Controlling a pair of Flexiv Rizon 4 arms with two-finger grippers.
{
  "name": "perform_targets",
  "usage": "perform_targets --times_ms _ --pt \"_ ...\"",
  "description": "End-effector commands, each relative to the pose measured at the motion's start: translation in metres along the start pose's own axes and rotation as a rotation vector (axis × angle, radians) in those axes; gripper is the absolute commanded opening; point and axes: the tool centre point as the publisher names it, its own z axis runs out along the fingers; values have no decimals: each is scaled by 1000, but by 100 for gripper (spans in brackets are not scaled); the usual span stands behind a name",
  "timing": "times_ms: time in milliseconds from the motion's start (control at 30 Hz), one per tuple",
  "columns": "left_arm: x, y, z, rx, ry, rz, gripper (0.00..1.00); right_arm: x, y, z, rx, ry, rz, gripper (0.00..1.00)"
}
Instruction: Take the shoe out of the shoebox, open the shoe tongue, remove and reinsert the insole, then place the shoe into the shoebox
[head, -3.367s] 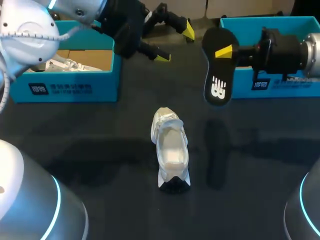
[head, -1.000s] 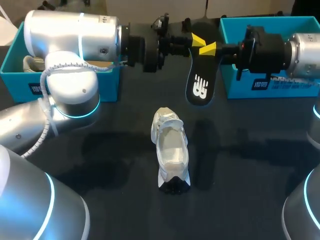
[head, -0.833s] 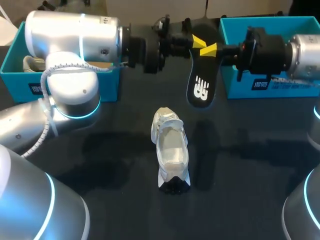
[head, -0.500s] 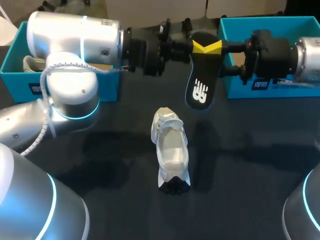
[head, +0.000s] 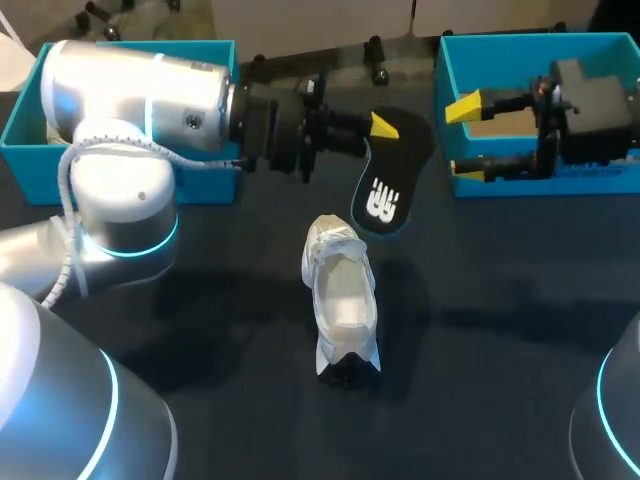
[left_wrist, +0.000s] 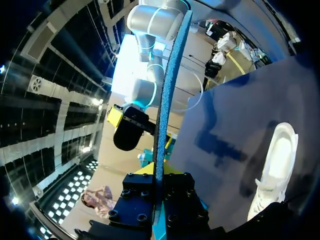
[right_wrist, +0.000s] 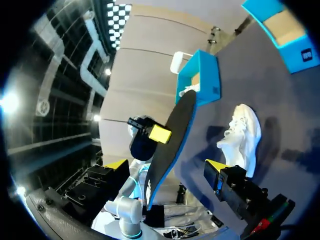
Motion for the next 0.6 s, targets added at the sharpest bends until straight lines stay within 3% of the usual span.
perform_targets --times_ms 33,400,500,533,600 --pt "4 -7 -7 -7 -5 2 0 8 -1 -9 7 -60 5 100" --pt "4 -7 -7 -7 -5 2 0 8 -1 -9 7 -60 5 100" --pt "12 -12 -12 50 14 -92 0 8 -1 -9 7 -60 5 100" --pt "15 -13 -14 57 17 -99 0 2 -2 -9 19 -15 -57 100" --pt "19 -17 -17 85 26 -148 0 -7 -4 -12 5 -49 -115 100"
